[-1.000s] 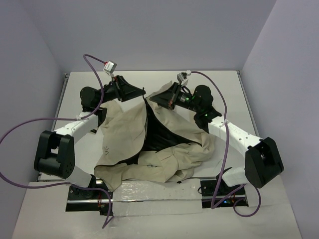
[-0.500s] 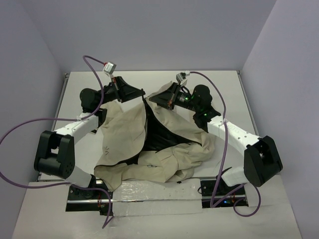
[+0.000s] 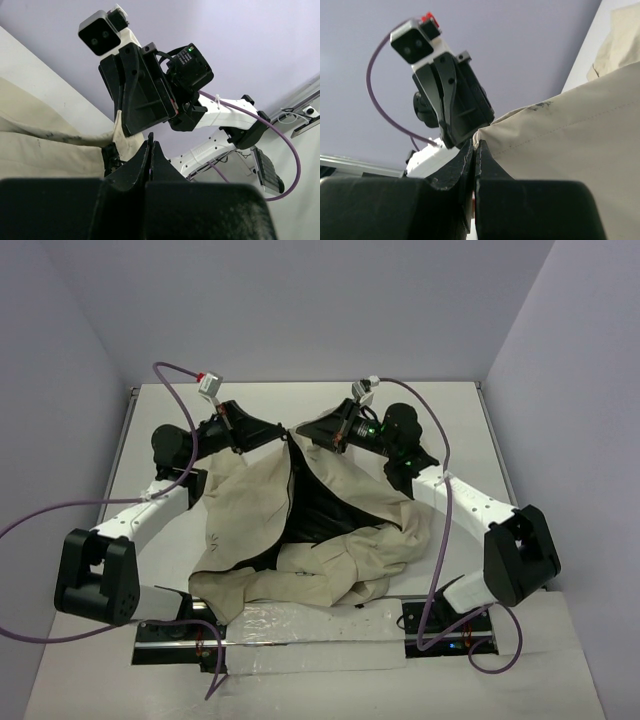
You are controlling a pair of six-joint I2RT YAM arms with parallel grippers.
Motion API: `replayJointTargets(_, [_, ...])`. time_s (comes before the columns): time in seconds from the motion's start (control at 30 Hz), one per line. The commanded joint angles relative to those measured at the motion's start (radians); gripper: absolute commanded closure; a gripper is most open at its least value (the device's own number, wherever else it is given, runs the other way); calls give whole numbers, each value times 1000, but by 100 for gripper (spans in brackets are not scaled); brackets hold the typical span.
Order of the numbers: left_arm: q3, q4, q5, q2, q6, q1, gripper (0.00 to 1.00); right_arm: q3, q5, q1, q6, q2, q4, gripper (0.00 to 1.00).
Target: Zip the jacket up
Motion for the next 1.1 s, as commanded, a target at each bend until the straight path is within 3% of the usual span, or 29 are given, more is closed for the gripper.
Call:
replayJointTargets(0.0, [-16, -76, 2, -36, 73, -2, 100, 105, 54, -11, 38, 29, 117, 100])
replayJointTargets(0.73, [-31, -179, -55, -114, 116, -15, 100, 451, 172, -46, 28, 210, 31, 100])
replayJointTargets(1.07, [-58, -343, -52, -201, 183, -21, 100, 740, 251, -190, -33, 326, -115, 100])
